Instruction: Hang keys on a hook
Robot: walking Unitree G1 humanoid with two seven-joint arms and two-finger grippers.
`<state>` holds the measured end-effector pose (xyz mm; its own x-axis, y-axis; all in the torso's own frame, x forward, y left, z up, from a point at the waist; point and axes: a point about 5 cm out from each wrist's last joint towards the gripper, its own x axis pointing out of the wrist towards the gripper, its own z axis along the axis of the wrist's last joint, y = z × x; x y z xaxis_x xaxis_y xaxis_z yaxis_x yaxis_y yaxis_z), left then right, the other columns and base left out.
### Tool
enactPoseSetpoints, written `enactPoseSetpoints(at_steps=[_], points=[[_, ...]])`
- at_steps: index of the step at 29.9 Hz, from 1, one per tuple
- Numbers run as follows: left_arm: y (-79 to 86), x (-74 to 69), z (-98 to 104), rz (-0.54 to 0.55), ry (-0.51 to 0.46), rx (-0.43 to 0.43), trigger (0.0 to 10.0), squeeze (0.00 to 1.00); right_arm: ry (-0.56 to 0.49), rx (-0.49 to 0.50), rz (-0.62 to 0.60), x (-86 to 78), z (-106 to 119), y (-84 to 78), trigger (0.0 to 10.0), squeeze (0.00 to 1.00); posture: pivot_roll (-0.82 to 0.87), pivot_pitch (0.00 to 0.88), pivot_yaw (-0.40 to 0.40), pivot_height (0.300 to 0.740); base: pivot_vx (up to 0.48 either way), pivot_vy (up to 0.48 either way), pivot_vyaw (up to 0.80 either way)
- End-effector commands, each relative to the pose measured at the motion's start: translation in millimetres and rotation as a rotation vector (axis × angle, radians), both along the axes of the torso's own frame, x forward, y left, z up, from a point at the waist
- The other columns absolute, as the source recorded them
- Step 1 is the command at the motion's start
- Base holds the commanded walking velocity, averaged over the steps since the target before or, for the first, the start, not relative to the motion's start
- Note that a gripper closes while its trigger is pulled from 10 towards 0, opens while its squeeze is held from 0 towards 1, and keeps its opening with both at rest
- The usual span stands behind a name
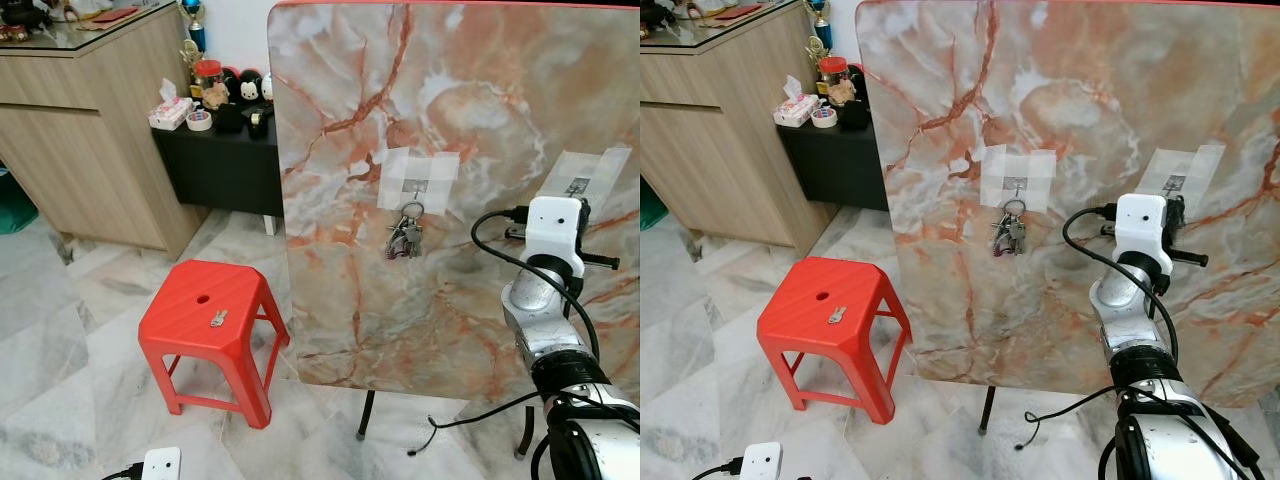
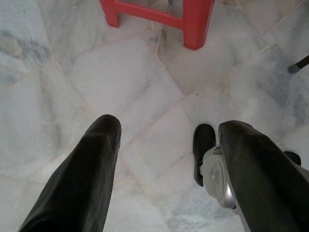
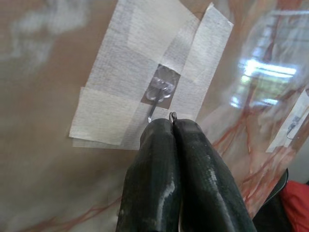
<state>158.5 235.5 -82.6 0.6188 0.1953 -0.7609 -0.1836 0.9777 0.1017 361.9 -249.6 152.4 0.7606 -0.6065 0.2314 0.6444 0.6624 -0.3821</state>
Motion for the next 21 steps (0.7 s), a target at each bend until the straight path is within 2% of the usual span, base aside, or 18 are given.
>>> enactPoseSetpoints(at_steps=[1, 21], points=[[-0.6, -1.9, -0.9, -0.001, 0.003, -0.001, 10.0, 0.00, -0.003, 0.000, 0.006, 2.6, 4.2, 0.9, 10.0, 0.00, 0.03, 0.000, -0.007, 0.740, 0.000, 0.000, 0.00], [0.1, -1.0, -0.4, 0.003, 0.002, 0.000, 10.0, 0.00, 0.038, -0.010, 0.020, 4.0, 0.9, 1.1, 10.0, 0.00, 0.04, 0.000, -0.010, 0.740, 0.000, 0.000, 0.00]])
